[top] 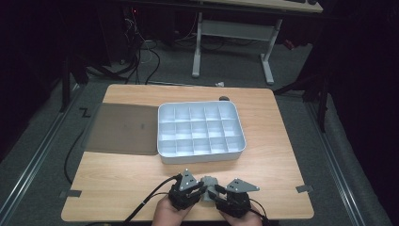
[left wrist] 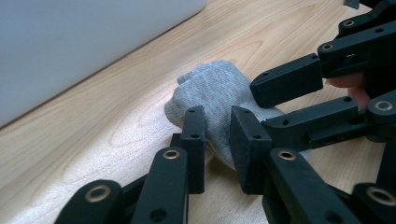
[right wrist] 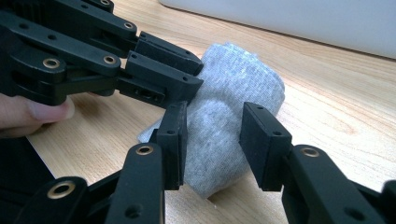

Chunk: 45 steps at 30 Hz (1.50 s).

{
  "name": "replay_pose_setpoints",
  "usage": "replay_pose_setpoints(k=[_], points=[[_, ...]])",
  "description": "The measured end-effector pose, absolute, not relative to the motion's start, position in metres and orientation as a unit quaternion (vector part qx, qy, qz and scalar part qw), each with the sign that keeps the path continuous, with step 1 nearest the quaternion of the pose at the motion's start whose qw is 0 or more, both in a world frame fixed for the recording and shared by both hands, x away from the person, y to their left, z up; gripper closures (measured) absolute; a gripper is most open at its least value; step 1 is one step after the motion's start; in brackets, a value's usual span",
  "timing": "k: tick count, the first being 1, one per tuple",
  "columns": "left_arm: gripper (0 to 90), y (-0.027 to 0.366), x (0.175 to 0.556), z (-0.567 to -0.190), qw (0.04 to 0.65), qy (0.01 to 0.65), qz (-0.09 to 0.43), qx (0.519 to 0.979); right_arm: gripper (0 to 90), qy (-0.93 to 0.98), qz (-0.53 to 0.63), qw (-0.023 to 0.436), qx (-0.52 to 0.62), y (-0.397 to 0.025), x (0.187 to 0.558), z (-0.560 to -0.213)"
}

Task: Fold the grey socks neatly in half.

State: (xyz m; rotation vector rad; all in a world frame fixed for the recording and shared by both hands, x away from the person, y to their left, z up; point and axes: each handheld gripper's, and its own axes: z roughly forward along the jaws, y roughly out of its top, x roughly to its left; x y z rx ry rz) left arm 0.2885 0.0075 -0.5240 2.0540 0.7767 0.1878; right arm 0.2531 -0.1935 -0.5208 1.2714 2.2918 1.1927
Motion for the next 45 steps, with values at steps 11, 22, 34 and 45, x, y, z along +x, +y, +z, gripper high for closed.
replay_pose_setpoints(k=[11,22,34,45], points=[[75.7,0.006,0.288,-0.528,0.445,0.314,0.069,0.836,43.0,0.769,0.416,0.054,0.482,-0.212,0.263,-0.518],[74.0,0.022,0.293,-0.525,0.441,0.322,0.070,0.835,50.8,0.795,0.373,0.031,0.478,-0.199,0.273,-0.518],[71.1,0.065,0.283,-0.517,0.430,0.301,0.095,0.846,53.8,0.840,0.292,0.017,0.456,-0.183,0.292,-0.503],[70.0,0.111,0.294,-0.521,0.447,0.348,0.101,0.818,55.0,0.875,0.204,-0.002,0.440,-0.162,0.312,-0.491]])
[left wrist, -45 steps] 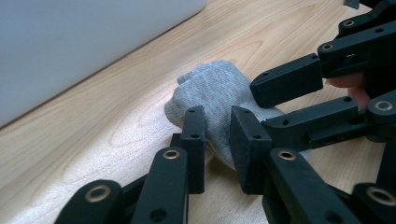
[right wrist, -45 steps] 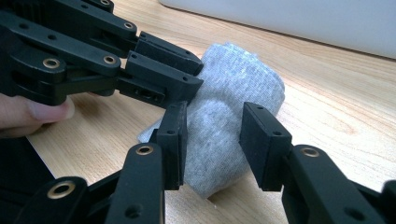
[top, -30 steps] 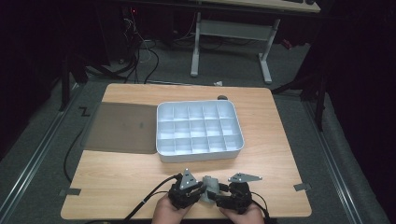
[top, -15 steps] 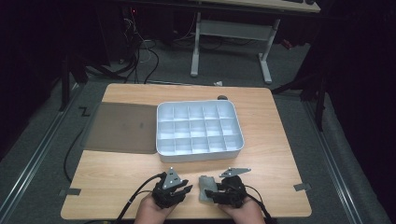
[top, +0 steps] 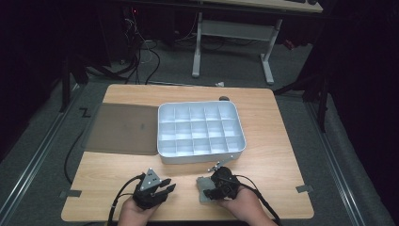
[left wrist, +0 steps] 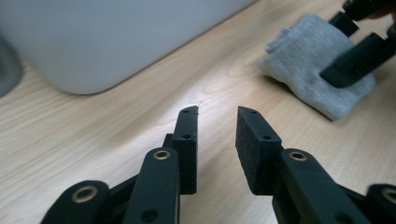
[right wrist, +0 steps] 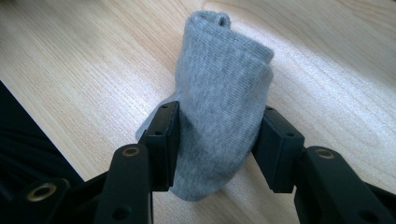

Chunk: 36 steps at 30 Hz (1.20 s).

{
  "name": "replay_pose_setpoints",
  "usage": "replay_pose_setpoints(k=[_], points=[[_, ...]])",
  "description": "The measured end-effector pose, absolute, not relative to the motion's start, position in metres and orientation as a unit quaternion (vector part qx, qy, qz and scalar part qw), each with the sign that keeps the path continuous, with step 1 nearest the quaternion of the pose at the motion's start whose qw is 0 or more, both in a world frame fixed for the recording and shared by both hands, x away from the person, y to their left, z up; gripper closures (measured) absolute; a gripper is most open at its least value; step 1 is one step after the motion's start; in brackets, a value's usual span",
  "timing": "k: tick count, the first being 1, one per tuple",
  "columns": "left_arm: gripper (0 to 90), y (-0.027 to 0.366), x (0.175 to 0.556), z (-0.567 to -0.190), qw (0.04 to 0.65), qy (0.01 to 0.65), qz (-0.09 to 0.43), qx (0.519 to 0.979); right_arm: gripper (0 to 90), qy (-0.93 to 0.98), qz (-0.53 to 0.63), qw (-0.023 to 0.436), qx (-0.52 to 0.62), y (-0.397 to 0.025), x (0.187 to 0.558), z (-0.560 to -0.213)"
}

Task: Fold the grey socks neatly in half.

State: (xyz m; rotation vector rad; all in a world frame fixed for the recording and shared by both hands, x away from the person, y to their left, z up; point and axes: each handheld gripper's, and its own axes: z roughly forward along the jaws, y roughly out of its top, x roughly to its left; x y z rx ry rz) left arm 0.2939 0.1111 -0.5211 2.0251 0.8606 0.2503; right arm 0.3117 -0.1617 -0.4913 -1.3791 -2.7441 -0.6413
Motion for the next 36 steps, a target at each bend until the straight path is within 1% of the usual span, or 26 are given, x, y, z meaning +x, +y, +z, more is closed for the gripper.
replay_pose_setpoints(k=[8,9,10,11,12,14,18,25,30,36], points=[[69.9,0.122,0.298,-0.521,0.456,0.361,0.097,0.808,59.8,-0.885,-0.164,0.023,-0.434,-0.153,0.322,-0.490],[69.9,0.123,0.299,-0.521,0.457,0.362,0.096,0.807,61.5,-0.891,-0.153,0.030,-0.426,-0.151,0.325,-0.489],[69.9,0.123,0.299,-0.521,0.457,0.363,0.095,0.806,61.5,-0.891,-0.153,0.030,-0.426,-0.151,0.325,-0.489],[69.8,0.123,0.299,-0.521,0.458,0.363,0.095,0.806,63.6,-0.894,-0.147,0.030,-0.422,-0.149,0.326,-0.489],[69.8,0.123,0.300,-0.522,0.458,0.363,0.093,0.806,63.6,-0.894,-0.147,0.030,-0.422,-0.149,0.326,-0.489],[69.6,0.123,0.301,-0.523,0.458,0.365,0.092,0.806,66.4,-0.896,-0.141,0.033,-0.419,-0.146,0.327,-0.488],[69.5,0.123,0.302,-0.523,0.458,0.365,0.093,0.805,70.7,-0.906,-0.135,0.025,-0.401,-0.141,0.327,-0.486],[69.3,0.125,0.301,-0.523,0.460,0.366,0.096,0.803,73.0,-0.916,-0.129,0.008,-0.379,-0.141,0.326,-0.481],[69.0,0.127,0.301,-0.523,0.462,0.366,0.096,0.802,73.0,-0.919,-0.128,0.002,-0.374,-0.154,0.329,-0.472],[68.2,0.132,0.300,-0.524,0.464,0.365,0.101,0.801,72.9,-0.912,-0.114,-0.017,-0.395,-0.181,0.336,-0.459]])
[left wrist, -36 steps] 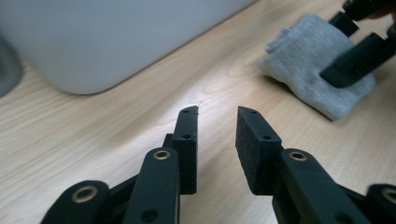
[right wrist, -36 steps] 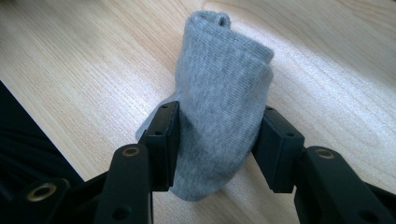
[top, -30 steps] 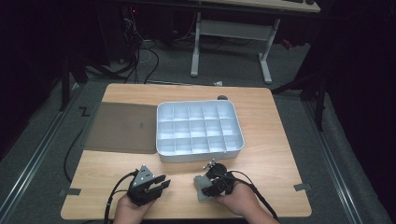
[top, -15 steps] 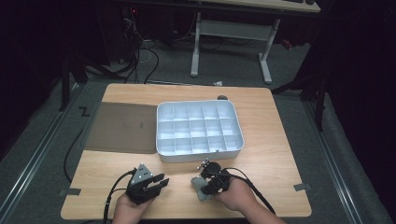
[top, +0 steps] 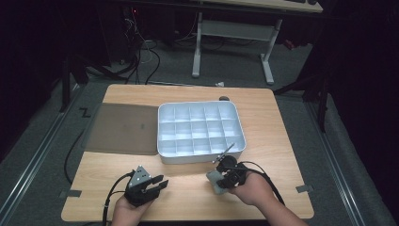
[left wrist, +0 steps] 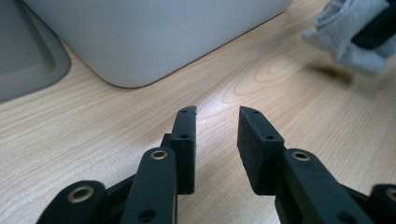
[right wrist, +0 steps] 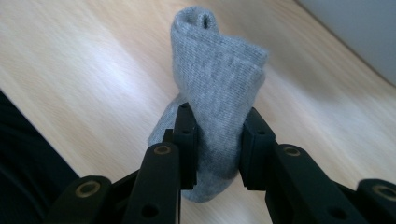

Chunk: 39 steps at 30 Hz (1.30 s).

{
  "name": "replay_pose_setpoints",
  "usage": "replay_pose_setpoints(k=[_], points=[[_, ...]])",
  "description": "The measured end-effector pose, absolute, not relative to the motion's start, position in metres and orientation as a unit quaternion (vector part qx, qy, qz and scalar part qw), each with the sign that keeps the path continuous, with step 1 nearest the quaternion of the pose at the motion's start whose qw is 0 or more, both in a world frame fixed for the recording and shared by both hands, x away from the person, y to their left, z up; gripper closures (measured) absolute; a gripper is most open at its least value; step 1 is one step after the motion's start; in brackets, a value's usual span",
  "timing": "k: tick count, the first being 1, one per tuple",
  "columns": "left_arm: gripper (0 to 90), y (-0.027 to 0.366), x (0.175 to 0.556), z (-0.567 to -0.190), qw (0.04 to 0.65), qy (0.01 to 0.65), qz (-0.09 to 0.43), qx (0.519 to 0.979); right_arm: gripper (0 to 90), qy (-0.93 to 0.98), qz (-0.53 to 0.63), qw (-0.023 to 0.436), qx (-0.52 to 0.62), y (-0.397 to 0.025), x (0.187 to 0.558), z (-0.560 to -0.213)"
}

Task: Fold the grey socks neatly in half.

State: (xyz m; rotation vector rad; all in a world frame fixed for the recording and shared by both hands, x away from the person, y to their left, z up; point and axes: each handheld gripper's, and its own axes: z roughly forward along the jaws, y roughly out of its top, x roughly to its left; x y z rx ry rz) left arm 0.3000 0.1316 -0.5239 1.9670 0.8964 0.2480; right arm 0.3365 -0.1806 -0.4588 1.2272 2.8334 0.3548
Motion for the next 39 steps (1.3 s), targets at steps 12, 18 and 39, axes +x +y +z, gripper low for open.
replay_pose_setpoints(k=[12,18,39], points=[[70.0,0.133,0.315,-0.525,0.468,0.392,0.100,0.786,72.8,0.899,0.098,0.049,0.423,-0.226,0.344,-0.435],[70.2,0.125,0.322,-0.526,0.460,0.383,0.106,0.794,72.7,0.897,0.095,0.064,0.428,-0.235,0.352,-0.414],[66.5,0.143,0.316,-0.526,0.472,0.387,0.103,0.786,72.6,0.900,0.047,0.087,0.426,-0.214,0.429,-0.379]])
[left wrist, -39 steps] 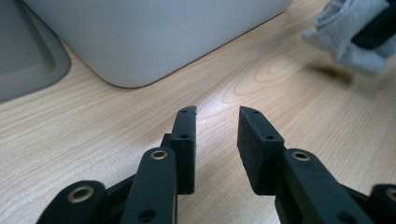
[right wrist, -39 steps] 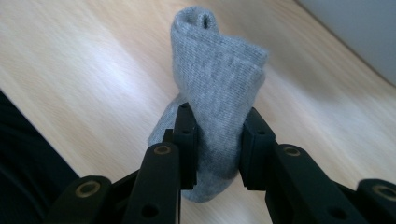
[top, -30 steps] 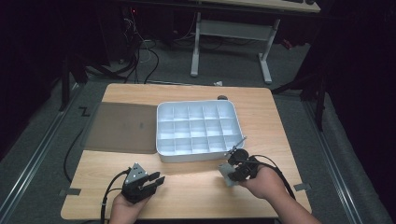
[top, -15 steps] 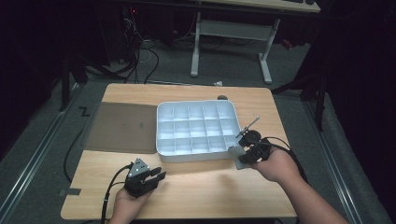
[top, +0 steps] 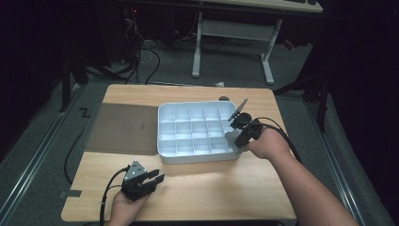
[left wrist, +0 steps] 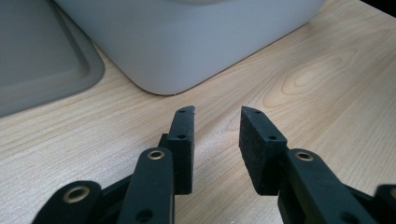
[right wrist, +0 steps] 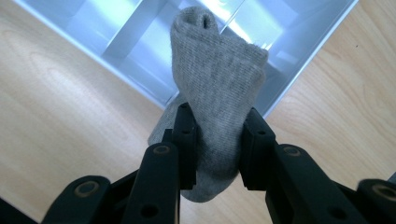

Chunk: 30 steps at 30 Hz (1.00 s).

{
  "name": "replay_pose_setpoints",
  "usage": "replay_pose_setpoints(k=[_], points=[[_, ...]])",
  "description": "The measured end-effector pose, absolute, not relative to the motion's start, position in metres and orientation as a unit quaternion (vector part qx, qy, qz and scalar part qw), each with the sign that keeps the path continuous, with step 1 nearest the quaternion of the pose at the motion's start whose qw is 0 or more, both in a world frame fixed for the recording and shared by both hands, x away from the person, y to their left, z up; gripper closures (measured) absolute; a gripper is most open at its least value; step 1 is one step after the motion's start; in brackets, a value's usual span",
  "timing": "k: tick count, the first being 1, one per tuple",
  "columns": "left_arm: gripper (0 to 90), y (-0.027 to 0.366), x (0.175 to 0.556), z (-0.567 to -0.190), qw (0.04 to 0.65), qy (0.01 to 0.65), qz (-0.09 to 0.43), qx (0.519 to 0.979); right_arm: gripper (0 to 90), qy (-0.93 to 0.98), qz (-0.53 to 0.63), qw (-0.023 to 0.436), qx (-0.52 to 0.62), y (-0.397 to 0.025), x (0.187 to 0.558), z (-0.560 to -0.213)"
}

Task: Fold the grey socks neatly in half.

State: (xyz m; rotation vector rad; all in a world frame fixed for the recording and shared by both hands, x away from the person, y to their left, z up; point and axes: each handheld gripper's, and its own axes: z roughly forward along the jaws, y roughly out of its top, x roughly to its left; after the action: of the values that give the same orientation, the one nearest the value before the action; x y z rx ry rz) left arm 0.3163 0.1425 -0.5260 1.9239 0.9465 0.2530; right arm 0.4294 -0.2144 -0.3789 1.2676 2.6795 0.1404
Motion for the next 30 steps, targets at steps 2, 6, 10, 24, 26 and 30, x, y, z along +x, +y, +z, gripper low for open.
replay_pose_setpoints(k=[2,6,10,24,26,30], points=[[66.4,0.142,0.316,-0.526,0.472,0.387,0.103,0.786,72.6,0.901,0.044,0.086,0.422,-0.213,0.436,-0.380],[66.0,0.142,0.316,-0.526,0.472,0.385,0.102,0.786,72.6,0.902,0.027,0.086,0.422,-0.208,0.451,-0.382],[65.7,0.143,0.316,-0.526,0.474,0.385,0.102,0.785,72.6,0.899,0.006,0.075,0.431,-0.206,0.460,-0.392],[65.4,0.143,0.316,-0.526,0.477,0.381,0.097,0.786,72.5,0.894,-0.050,0.070,0.439,-0.202,0.470,-0.416],[65.4,0.142,0.316,-0.526,0.477,0.381,0.097,0.786,72.5,0.895,-0.057,0.074,0.437,-0.200,0.471,-0.415],[65.1,0.141,0.316,-0.526,0.477,0.380,0.097,0.787,72.5,0.896,-0.059,0.076,0.434,-0.196,0.471,-0.408]])
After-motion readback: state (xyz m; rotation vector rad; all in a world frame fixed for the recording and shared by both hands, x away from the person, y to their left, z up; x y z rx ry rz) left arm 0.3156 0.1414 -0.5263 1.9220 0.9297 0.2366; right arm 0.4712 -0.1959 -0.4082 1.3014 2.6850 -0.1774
